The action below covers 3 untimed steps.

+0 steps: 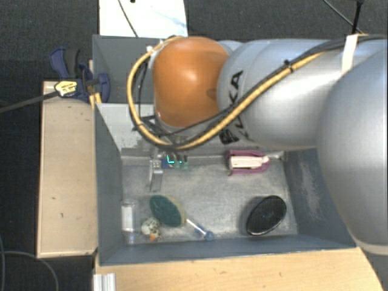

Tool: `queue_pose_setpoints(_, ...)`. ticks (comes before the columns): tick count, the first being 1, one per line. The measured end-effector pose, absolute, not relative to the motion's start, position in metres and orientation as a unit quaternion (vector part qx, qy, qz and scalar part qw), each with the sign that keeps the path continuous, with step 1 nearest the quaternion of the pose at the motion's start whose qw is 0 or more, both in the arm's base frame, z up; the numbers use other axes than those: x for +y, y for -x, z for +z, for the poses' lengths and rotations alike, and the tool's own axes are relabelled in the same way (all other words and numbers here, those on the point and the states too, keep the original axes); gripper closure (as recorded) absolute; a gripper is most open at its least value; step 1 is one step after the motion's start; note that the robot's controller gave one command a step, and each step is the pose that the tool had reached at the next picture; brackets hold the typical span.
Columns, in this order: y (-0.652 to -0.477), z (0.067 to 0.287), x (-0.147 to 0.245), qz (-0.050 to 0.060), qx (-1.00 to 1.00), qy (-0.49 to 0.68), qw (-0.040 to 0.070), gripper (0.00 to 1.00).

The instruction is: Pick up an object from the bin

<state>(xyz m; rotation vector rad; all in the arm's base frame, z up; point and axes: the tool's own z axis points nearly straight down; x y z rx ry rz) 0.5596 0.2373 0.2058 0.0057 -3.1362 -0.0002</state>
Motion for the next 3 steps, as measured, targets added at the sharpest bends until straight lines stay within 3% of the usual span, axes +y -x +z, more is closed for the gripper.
queue_pose_setpoints(1,-0.525,0.070,0.187,-0.002,-0.985,-0.174,0.000,0.00)
queue_pose_setpoints(2,-0.557,0.072,0.176,-0.002,-0.953,-0.302,-0.002,0.00)
queue_pose_setpoints(3,-0.558,0.073,0.177,-0.003,-0.954,-0.299,-0.004,1.00)
